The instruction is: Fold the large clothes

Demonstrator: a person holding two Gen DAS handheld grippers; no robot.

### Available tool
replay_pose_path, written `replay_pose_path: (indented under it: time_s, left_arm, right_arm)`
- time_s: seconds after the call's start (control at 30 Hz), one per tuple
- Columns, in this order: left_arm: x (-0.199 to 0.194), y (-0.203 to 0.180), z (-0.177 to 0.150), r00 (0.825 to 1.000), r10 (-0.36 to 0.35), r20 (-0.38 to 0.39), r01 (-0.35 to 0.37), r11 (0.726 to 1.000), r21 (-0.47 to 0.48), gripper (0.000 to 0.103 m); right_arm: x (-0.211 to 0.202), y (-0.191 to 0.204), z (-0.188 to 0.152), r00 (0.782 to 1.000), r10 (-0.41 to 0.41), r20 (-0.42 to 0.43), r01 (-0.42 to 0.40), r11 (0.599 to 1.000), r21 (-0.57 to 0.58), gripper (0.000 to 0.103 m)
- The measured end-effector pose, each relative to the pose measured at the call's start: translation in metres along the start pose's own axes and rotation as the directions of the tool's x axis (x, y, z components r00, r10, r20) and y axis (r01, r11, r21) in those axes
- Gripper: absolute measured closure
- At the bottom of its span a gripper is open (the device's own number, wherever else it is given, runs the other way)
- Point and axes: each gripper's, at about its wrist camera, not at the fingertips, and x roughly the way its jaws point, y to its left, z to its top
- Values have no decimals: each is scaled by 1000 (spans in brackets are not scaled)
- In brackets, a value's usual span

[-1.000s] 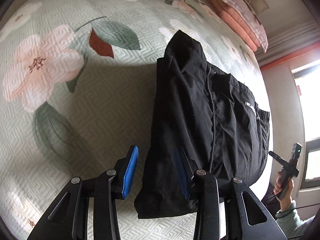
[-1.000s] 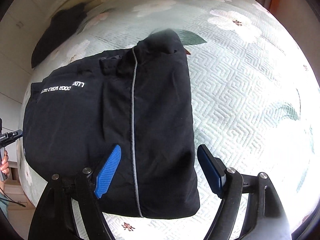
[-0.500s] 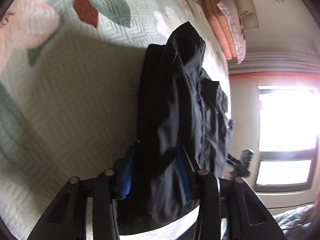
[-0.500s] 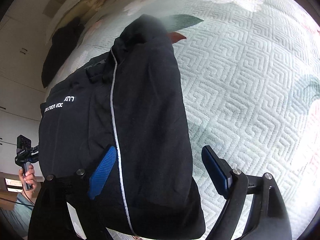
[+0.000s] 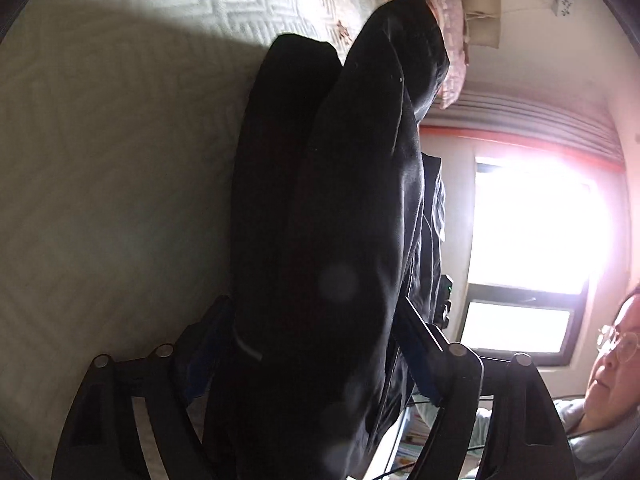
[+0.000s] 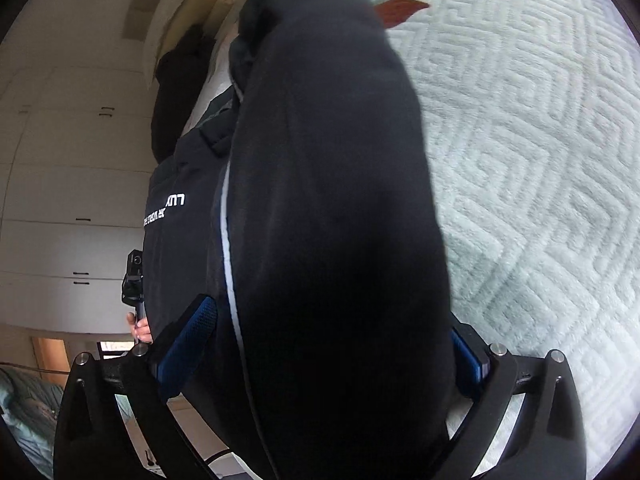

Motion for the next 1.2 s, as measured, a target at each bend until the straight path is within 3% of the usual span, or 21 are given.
replay_pose_path:
  time_s: [0.1,0.27,0.33,0.37,0.4,0.47,0.6,0.77,0.97,1.2]
  left_arm:
    - [7,1,3,1000,-24,-7,24,1000,11,22]
    - [20,-2,8,999,-50,-9,50,998,25,21]
    - [22,-6,6,999,-32,14,31,999,32,22]
    - [23,-11,2,999,-22,30,20,999,47,27]
    - [22,-16,-2,999,-14,47,11,998,68,31]
    - [15,-27,-13,997,-12,81,4,995,104,45]
    - [4,-61,-38,989,-76,127,55,984,167,52]
    - [0,-120,-69,984,-128,122,91,959,269,52]
    - [-5,-190,-99,971,-199,129,138,916,376,52]
    - [46,-258,-126,952,-282,117,197,860,471,52]
  right_arm:
    - [9,2,4,999,38,-32,-40,998,-43,0]
    - [8,-5,9,993,117,-4,-117,992,-37,0]
    - [6,-4,7,996,90,4,-90,995,-52,12]
    - [4,-5,4,996,86,4,-85,995,-52,27]
    - [0,-5,2,996,86,10,-85,995,-52,33]
    - [-11,0,-5,997,77,29,-75,995,-62,42]
    - [-41,32,-21,993,77,88,-65,990,-128,54]
    - [-80,75,-43,991,39,127,-11,977,-212,56]
    - [-163,111,-64,977,20,212,36,965,-259,56]
    - [-211,131,-71,956,-33,293,126,944,-306,56]
